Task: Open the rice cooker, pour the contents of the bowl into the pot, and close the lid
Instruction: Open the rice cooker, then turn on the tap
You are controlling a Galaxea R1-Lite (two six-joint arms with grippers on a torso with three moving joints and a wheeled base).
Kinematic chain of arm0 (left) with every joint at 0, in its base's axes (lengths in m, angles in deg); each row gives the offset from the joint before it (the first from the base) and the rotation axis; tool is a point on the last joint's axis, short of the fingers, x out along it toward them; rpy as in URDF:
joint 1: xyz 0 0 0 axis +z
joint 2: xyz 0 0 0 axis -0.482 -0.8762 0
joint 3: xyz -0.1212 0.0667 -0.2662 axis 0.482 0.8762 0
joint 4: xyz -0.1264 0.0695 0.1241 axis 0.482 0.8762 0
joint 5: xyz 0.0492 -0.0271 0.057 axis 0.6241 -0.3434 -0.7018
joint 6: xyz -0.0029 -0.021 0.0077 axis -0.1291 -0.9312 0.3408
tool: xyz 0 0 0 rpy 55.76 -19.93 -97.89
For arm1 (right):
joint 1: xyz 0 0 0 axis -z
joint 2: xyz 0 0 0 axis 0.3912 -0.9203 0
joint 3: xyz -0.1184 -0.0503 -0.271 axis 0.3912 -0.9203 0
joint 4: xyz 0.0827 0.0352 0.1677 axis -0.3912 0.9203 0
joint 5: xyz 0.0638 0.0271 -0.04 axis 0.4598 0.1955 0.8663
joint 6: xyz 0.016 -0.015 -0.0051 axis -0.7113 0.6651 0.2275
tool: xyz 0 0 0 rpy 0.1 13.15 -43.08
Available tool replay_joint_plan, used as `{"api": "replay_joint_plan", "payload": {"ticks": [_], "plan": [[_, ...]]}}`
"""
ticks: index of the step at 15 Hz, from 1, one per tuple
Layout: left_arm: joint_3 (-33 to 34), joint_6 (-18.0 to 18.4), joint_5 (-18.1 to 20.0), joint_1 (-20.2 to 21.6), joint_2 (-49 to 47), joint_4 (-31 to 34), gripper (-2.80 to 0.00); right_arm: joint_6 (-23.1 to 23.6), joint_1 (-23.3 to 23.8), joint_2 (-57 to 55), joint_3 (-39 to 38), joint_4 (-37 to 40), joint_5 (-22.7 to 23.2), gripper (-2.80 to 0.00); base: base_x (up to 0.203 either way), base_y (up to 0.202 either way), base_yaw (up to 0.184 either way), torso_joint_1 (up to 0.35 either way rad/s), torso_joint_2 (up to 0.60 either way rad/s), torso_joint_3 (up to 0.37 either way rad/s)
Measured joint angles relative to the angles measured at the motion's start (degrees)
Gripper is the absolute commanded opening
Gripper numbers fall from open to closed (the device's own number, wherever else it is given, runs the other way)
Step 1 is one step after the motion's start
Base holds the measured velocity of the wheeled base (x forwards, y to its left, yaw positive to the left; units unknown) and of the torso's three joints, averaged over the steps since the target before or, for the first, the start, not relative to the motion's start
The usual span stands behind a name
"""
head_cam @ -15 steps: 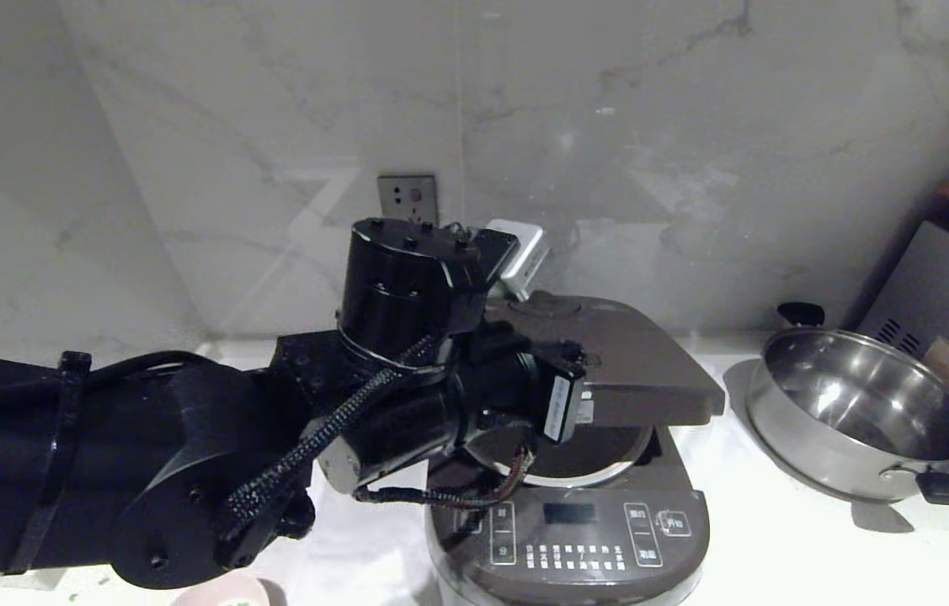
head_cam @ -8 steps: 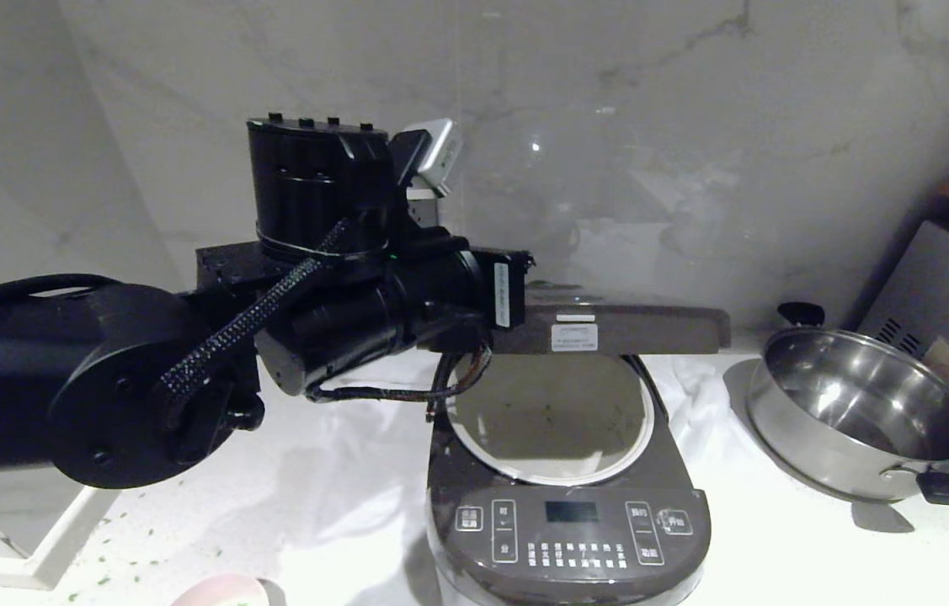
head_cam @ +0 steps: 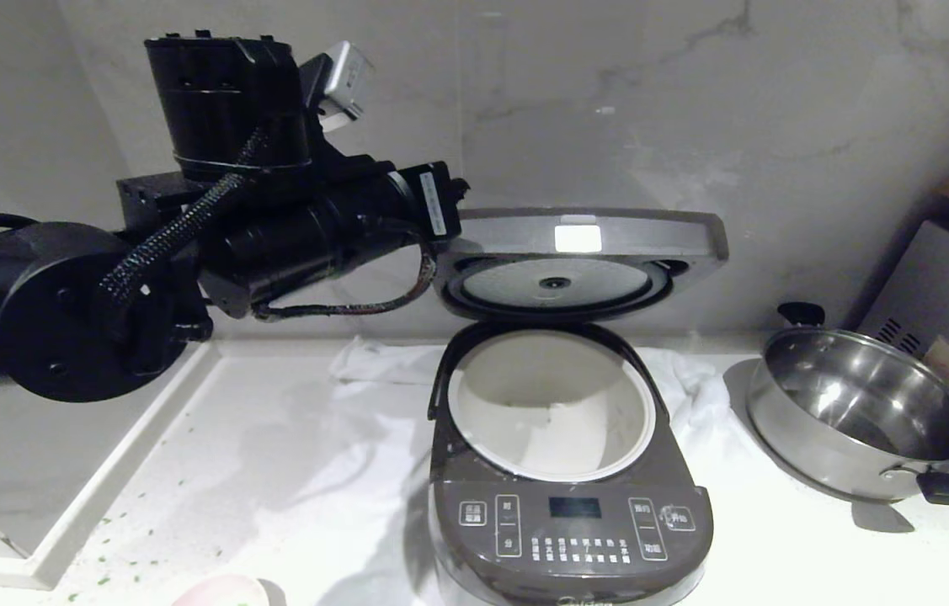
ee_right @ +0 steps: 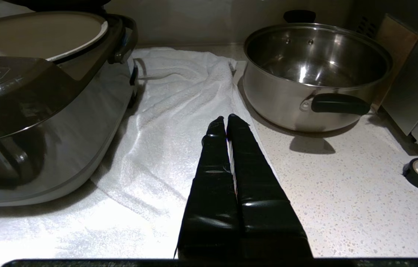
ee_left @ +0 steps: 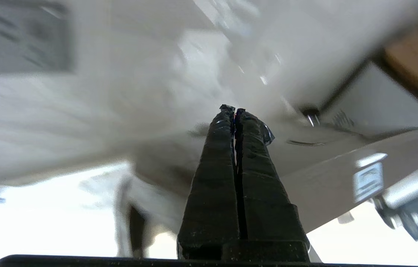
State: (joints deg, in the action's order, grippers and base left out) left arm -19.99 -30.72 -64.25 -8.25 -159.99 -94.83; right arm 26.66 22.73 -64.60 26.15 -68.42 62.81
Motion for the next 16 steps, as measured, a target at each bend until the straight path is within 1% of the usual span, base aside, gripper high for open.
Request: {"api": "replay_joint_plan", "payload": {"ticks": [2,3,4,5,7,10,12,14,16], "plan": [[-1.18,-1.09,-0.13,2.36,0.92,-0.06,-2.80,0.00,0.00,0.00,0.00,0.00,0.01,-2.80,0.000,0.000,0.000,0.000,0.00,0.000],[-1.93,-2.37,-1.03,3.63,1.26,-0.13,-2.80,0.00,0.00,0.00,0.00,0.02,0.03,-2.80,0.000,0.000,0.000,0.000,0.00,0.000],[-2.50,-3.66,-2.99,4.64,1.49,-0.18,-2.80,0.00,0.00,0.00,0.00,0.00,0.00,-2.80,0.000,0.000,0.000,0.000,0.00,0.000],[-2.70,-4.16,-4.38,5.71,1.73,-0.16,-2.80,0.00,0.00,0.00,0.00,0.00,0.03,-2.80,0.000,0.000,0.000,0.000,0.00,0.000],[-1.57,-4.27,-4.60,7.54,2.68,0.17,-2.80,0.02,0.00,0.00,0.00,0.01,0.01,-2.80,0.000,0.000,0.000,0.000,0.00,0.000],[3.84,-3.80,-3.87,9.27,5.62,0.35,-2.80,0.02,0.00,0.00,0.00,0.00,0.01,-2.80,0.000,0.000,0.000,0.000,0.00,0.000],[8.85,-2.12,-3.61,11.17,8.60,0.30,-2.80,0.00,0.00,0.00,0.00,0.00,0.01,-2.80,0.000,0.000,0.000,0.000,0.00,0.000],[14.24,0.30,-2.24,14.59,12.18,0.20,-2.80,0.00,0.00,0.00,0.00,0.02,0.01,-2.80,0.000,0.000,0.000,0.000,0.00,0.000],[18.96,1.58,0.09,18.13,16.17,0.24,-2.80,0.01,0.00,0.00,0.00,0.00,0.01,-2.80,0.000,0.000,0.000,0.000,0.00,0.000]]}}
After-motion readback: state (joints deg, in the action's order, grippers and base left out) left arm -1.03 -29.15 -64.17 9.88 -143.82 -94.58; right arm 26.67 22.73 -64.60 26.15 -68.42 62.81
